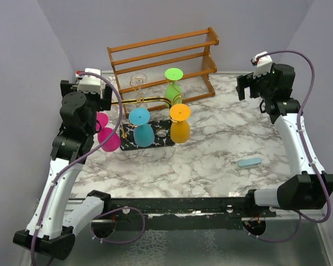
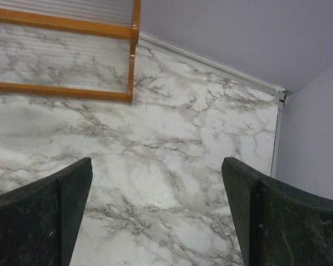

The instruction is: Place the wine glass upside down on the wine glass rack

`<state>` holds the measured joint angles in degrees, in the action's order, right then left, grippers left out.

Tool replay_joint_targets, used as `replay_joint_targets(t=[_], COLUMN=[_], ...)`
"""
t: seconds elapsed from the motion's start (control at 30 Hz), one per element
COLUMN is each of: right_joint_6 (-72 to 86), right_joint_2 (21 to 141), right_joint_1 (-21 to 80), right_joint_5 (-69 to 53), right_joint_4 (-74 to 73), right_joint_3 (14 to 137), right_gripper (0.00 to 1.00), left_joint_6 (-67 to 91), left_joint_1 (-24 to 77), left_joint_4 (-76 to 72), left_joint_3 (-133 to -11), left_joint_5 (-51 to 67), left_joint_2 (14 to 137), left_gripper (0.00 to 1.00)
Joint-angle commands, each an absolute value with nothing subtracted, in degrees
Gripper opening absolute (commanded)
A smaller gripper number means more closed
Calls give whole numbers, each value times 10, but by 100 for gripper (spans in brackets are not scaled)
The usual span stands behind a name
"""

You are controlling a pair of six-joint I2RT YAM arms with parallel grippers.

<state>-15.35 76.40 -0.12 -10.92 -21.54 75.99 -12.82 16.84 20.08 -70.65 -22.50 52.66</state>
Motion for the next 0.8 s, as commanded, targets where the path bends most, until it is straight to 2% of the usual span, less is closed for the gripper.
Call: replay_joint_targets(t=[0.0, 0.23, 0.57, 0.77], right_joint_6=[-168, -142, -153, -143], right_joint_2=[746, 713, 680, 625], right_joint_1=[-5, -5, -5, -4], right_joint_5=[-98, -80, -108, -153], right_joint_4=[-252, -224, -239, -261], right_joint_3=[781, 774, 769, 747], right_gripper=[99, 99, 99, 99], left_joint_6=[-52, -28, -56, -90], left_joint_1=[121, 107, 107, 107], left_joint_4=[105, 79, 61, 159], left_joint_3=[-669, -658, -672, -726], left_joint_5=[-261, -316, -305, -228], left_joint_2=[493, 497, 546, 555], left_gripper=[99, 99, 99, 99])
